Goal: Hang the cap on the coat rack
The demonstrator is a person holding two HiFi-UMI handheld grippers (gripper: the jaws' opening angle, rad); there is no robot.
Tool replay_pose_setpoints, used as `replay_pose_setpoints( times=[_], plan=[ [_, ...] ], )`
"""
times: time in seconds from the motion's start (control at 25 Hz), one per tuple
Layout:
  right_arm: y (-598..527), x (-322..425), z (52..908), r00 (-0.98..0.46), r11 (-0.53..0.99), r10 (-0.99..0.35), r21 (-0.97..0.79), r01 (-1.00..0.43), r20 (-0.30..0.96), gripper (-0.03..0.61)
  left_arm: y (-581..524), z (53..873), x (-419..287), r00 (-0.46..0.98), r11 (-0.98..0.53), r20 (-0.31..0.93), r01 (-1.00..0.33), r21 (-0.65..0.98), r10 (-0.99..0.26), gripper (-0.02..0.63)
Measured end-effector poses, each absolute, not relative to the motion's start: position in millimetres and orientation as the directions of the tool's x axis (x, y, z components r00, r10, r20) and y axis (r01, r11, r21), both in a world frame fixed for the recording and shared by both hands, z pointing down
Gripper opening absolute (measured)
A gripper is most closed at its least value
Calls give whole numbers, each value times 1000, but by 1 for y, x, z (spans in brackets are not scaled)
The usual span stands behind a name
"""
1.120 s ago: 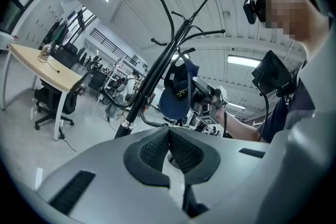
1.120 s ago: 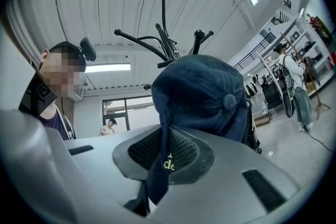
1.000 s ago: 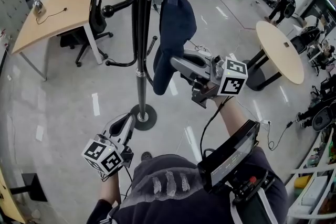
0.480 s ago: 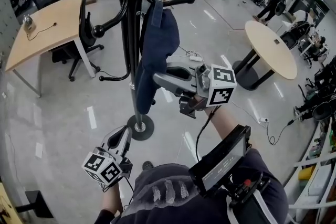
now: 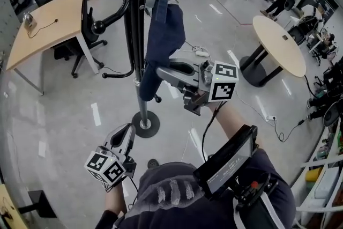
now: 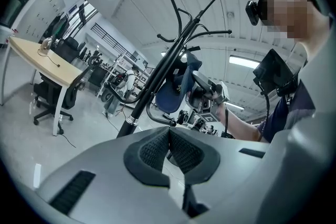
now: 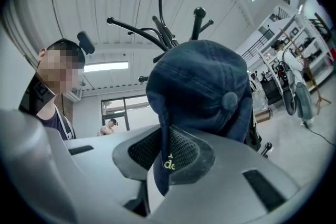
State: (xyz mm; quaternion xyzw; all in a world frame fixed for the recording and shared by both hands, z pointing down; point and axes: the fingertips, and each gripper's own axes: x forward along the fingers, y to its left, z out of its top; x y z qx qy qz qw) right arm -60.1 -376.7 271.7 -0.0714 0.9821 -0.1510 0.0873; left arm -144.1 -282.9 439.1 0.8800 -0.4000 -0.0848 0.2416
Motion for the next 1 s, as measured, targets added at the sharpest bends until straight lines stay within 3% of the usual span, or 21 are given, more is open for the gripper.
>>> replay_pose_setpoints(
  times=[0.48, 0.76, 1.0],
  plan=[
    [-416, -48, 301, -928, 887, -349, -363, -284, -128, 51, -285, 447, -150, 656, -542, 77, -679, 495, -751, 8],
    [-415, -27, 305, -917, 887, -363, -363, -286, -166, 217, -285, 451, -146, 649, -536, 96, -694, 480, -754, 8],
    [-404, 11, 306, -899, 873, -405, -360, -328, -163, 225, -278, 441, -123, 653, -544, 106, -700, 464, -750, 8]
  ],
)
